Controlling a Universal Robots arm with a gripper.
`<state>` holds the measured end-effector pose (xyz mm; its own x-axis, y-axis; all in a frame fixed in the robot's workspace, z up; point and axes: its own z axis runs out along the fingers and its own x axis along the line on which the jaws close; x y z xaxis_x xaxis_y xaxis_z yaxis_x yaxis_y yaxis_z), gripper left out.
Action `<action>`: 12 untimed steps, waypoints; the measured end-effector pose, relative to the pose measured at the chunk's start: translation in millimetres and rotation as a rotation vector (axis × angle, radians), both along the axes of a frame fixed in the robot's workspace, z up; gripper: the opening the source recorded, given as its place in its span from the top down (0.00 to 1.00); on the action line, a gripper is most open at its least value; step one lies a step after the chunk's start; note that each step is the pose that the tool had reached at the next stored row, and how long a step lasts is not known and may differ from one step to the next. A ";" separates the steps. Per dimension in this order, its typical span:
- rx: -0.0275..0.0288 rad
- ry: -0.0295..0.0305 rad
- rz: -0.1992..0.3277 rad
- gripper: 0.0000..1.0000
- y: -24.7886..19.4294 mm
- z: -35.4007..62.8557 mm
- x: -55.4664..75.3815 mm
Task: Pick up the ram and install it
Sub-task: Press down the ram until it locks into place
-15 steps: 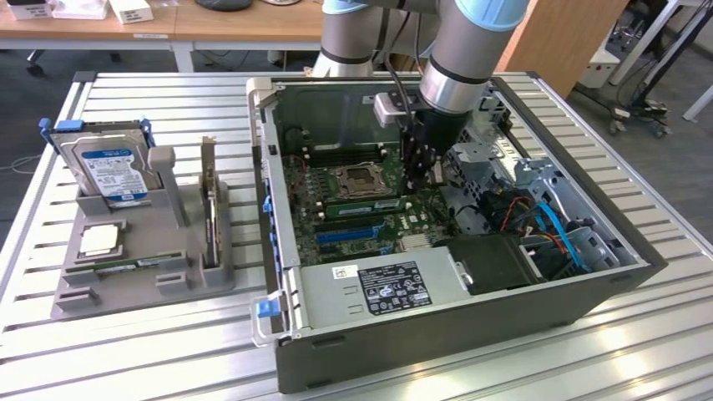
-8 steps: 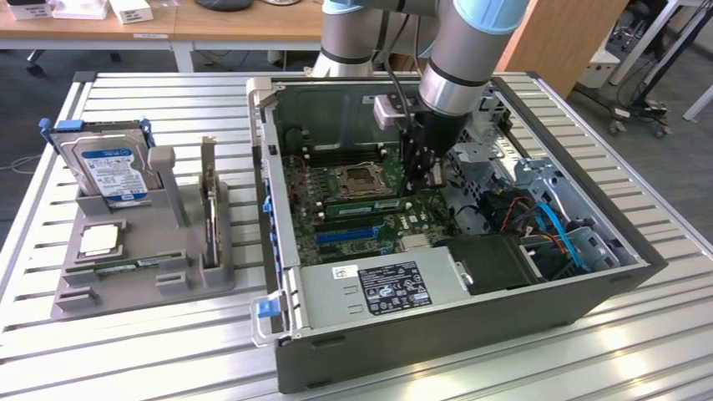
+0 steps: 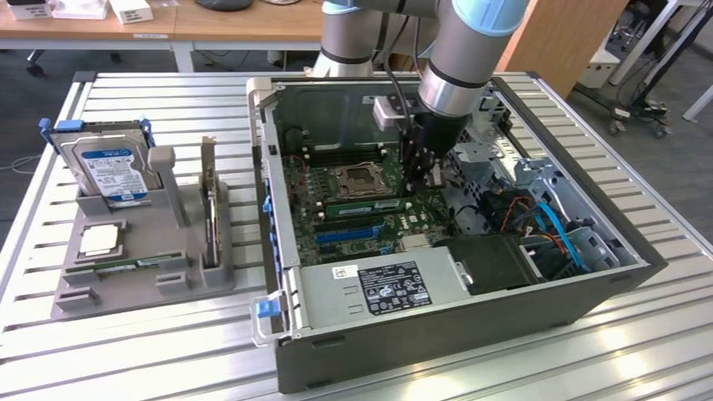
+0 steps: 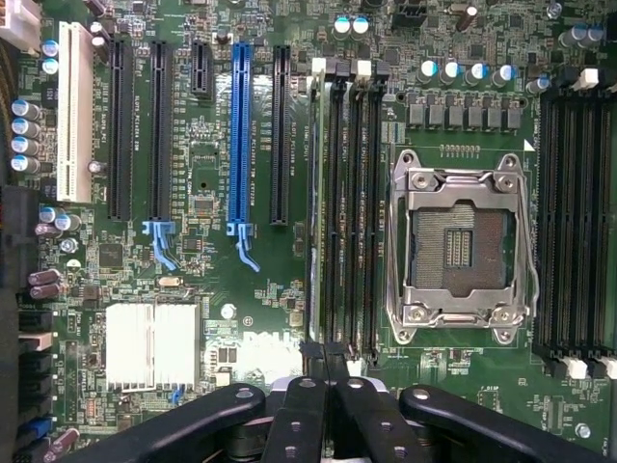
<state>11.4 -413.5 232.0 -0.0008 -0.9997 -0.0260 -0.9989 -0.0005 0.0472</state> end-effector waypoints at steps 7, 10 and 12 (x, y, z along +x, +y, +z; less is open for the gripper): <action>-0.0006 0.0002 0.000 0.90 -0.1 -2.1 0.0; 0.0001 0.0000 0.000 0.90 0.0 -3.0 0.0; -0.0004 0.0001 0.000 0.90 -0.1 -4.2 0.0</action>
